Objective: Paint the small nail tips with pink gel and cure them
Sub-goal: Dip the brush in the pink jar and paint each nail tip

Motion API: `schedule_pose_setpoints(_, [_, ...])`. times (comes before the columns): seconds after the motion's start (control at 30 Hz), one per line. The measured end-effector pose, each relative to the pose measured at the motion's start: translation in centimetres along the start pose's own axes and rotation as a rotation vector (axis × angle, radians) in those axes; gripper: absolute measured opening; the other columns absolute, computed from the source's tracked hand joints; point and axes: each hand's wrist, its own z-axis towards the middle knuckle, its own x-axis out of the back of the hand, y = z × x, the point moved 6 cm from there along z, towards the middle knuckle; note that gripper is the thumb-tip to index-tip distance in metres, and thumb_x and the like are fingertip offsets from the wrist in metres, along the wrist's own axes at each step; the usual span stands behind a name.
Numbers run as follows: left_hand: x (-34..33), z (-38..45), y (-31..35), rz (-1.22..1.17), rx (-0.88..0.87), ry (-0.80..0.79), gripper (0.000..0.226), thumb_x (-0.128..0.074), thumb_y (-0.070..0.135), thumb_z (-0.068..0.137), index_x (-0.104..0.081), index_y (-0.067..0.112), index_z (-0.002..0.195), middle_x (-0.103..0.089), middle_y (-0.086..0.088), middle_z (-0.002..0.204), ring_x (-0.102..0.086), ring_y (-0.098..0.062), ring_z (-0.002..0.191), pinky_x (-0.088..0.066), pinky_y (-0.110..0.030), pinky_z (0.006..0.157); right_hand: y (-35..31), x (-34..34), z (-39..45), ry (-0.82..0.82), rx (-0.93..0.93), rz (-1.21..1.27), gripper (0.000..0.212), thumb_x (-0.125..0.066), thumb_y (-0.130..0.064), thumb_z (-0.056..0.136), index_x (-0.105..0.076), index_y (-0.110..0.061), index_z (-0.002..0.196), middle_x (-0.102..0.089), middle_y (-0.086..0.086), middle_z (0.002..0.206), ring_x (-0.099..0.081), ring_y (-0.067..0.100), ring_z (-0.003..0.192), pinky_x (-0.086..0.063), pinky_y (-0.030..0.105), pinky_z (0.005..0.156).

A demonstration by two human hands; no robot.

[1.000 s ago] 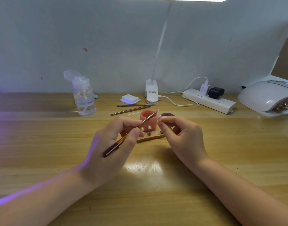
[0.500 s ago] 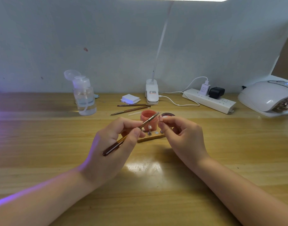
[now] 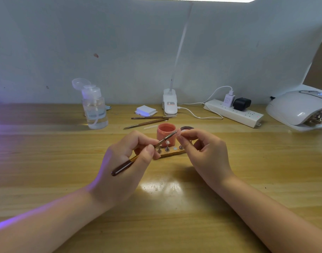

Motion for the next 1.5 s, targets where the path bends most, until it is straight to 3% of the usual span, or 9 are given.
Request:
schedule_pose_setpoints(0.3, [0.06, -0.04, 0.07, -0.069, 0.01, 0.028, 0.018, -0.051, 0.036, 0.089, -0.064, 0.026, 0.099, -0.072, 0.008, 0.089, -0.067, -0.01, 0.086, -0.047, -0.014, 0.074, -0.09, 0.12, 0.06, 0.014, 0.03, -0.028, 0.012, -0.071, -0.015, 0.085, -0.073, -0.019, 0.097, -0.069, -0.011, 0.08, -0.052, 0.013, 0.055, -0.047, 0.031, 0.053])
schedule_pose_setpoints(0.6, [0.3, -0.17, 0.24, -0.037, -0.047, 0.013, 0.016, -0.048, 0.028, 0.086, -0.063, 0.021, 0.09, -0.069, 0.003, 0.077, -0.064, -0.012, 0.074, -0.045, -0.015, 0.068, -0.26, 0.16, 0.03, 0.017, 0.031, -0.049, 0.013, -0.071, -0.017, 0.084, -0.072, -0.02, 0.096, -0.067, -0.014, 0.079, -0.054, 0.012, 0.057, -0.049, 0.032, 0.053])
schedule_pose_setpoints(0.83, [-0.01, 0.02, 0.26, -0.043, -0.01, 0.013, 0.017, -0.052, 0.034, 0.089, -0.065, 0.028, 0.099, -0.071, 0.011, 0.087, -0.065, -0.006, 0.082, -0.044, -0.01, 0.071, -0.39, 0.11, 0.04, 0.003, 0.038, -0.056, 0.013, -0.071, -0.016, 0.085, -0.073, -0.019, 0.097, -0.07, -0.009, 0.081, -0.054, 0.012, 0.055, -0.049, 0.033, 0.053])
schedule_pose_setpoints(1.1, [0.2, -0.19, 0.46, -0.051, -0.033, 0.013, 0.016, -0.051, 0.029, 0.085, -0.064, 0.022, 0.09, -0.069, 0.005, 0.078, -0.063, -0.009, 0.074, -0.043, -0.011, 0.069, -0.22, 0.2, 0.0, 0.006, 0.013, -0.052, 0.013, -0.071, -0.014, 0.085, -0.073, -0.018, 0.097, -0.069, -0.009, 0.079, -0.055, 0.013, 0.056, -0.05, 0.034, 0.055])
schedule_pose_setpoints(1.3, [-0.19, -0.16, 0.52, -0.095, -0.011, -0.008, 0.014, -0.061, 0.026, 0.089, -0.066, 0.024, 0.101, -0.073, 0.009, 0.091, -0.066, -0.001, 0.083, -0.044, -0.007, 0.07, -0.11, 0.07, 0.01, -0.002, -0.014, -0.016, 0.012, -0.07, -0.015, 0.086, -0.073, -0.021, 0.096, -0.07, -0.01, 0.076, -0.054, 0.014, 0.054, -0.049, 0.035, 0.055])
schedule_pose_setpoints(1.5, [0.04, -0.28, 0.49, -0.056, -0.027, -0.005, 0.017, -0.05, 0.03, 0.087, -0.064, 0.026, 0.095, -0.071, 0.007, 0.083, -0.066, -0.009, 0.081, -0.045, -0.012, 0.072, -0.12, -0.02, -0.03, -0.013, -0.021, -0.012, 0.013, -0.07, -0.016, 0.086, -0.073, -0.021, 0.098, -0.07, -0.008, 0.075, -0.055, 0.016, 0.054, -0.05, 0.04, 0.056])
